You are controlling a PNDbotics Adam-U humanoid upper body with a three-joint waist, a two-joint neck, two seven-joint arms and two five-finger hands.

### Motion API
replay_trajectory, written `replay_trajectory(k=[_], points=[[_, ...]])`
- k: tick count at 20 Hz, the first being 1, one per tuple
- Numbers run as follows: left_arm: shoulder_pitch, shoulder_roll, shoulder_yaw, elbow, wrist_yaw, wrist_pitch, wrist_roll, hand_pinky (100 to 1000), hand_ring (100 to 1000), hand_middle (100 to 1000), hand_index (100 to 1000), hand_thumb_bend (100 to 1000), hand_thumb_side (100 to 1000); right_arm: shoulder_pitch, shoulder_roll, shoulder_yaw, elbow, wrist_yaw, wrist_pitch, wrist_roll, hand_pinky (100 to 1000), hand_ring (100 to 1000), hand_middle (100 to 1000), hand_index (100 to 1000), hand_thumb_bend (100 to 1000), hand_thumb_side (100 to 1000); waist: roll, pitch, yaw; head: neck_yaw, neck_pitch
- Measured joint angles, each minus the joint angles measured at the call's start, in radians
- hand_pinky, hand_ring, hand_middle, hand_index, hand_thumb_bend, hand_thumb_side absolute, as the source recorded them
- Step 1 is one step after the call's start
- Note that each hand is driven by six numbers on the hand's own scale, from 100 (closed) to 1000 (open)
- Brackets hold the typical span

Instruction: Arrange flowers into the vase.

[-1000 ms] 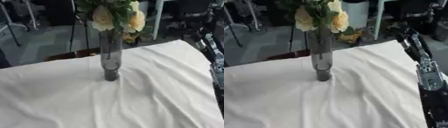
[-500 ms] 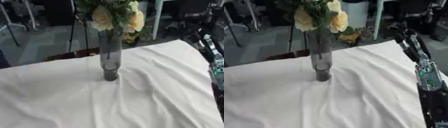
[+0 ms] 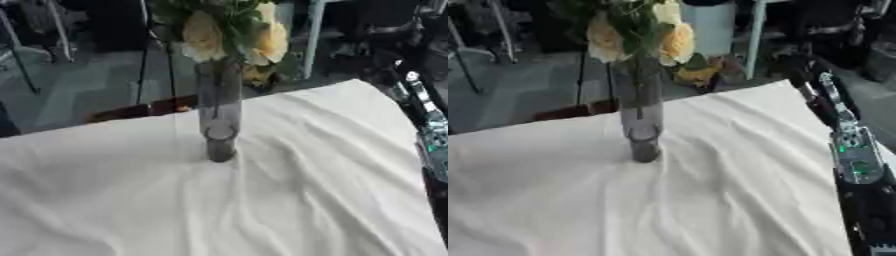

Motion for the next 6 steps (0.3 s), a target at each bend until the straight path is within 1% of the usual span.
replay_trajectory(k=[2, 6], points=[[-0.005, 0.000, 0.000, 0.000, 0.005, -0.001, 0.006, 491, 685, 612, 706, 222, 992, 0.004, 0.004, 0.000, -0.010, -0.014, -0.001, 0.002, 748, 960, 617, 934, 688, 1000, 0.000, 0.000, -0.002, 0.000, 0.000], [-0.017, 0.000, 0.000, -0.001, 0.013, -0.003, 0.022, 491, 685, 613, 707, 227, 1000, 0.016, 0.006, 0.000, -0.033, -0.038, 0.000, 0.006, 744, 957, 616, 934, 678, 1000, 0.000, 0.000, -0.001, 0.000, 0.000]])
